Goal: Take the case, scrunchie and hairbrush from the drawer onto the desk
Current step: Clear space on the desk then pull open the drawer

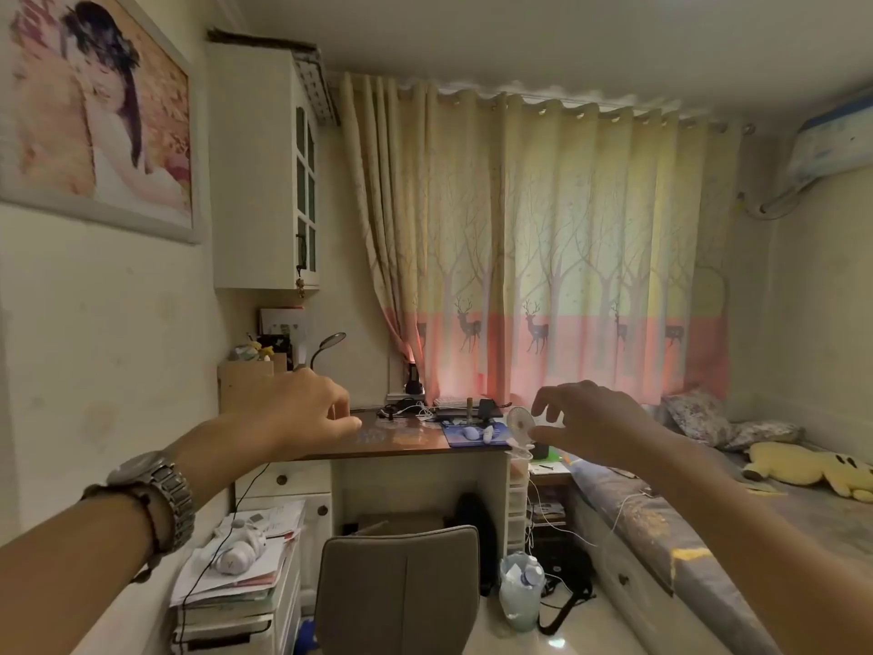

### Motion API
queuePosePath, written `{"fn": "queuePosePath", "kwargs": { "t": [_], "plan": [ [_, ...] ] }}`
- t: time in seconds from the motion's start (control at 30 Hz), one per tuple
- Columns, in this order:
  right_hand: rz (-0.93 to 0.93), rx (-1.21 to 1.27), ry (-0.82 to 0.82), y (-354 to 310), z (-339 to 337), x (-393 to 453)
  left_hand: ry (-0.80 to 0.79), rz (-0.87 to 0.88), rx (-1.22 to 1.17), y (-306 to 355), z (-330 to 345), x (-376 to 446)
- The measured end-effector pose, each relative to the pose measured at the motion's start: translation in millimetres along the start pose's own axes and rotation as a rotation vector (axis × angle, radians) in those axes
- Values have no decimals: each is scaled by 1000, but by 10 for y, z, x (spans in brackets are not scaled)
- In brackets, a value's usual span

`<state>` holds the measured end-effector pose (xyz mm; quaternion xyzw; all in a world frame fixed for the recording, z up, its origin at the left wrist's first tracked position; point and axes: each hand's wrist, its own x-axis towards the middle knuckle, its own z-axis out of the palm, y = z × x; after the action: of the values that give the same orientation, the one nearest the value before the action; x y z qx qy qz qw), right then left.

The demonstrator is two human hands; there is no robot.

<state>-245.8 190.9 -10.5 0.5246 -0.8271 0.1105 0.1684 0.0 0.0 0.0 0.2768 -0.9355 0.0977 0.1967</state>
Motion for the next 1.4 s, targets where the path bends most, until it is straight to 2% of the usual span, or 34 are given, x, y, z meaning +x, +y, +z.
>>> {"fn": "queuePosePath", "kwargs": {
  "t": [0.4,0.63,0.87,1.1,1.4],
  "plan": [
    [34,35,28,-239,325,306,2,35,-22,-388,251,216],
    [51,47,19,-40,609,704,-81,47,-100,-478,677,650],
    [57,30,15,412,1042,1432,-108,57,-72,-451,1164,1530],
    [60,14,66,1005,1219,2440,-57,56,-100,-474,1504,2625],
    [44,12,13,1363,2094,3544,-130,49,-83,-829,2383,3796]
  ]
}}
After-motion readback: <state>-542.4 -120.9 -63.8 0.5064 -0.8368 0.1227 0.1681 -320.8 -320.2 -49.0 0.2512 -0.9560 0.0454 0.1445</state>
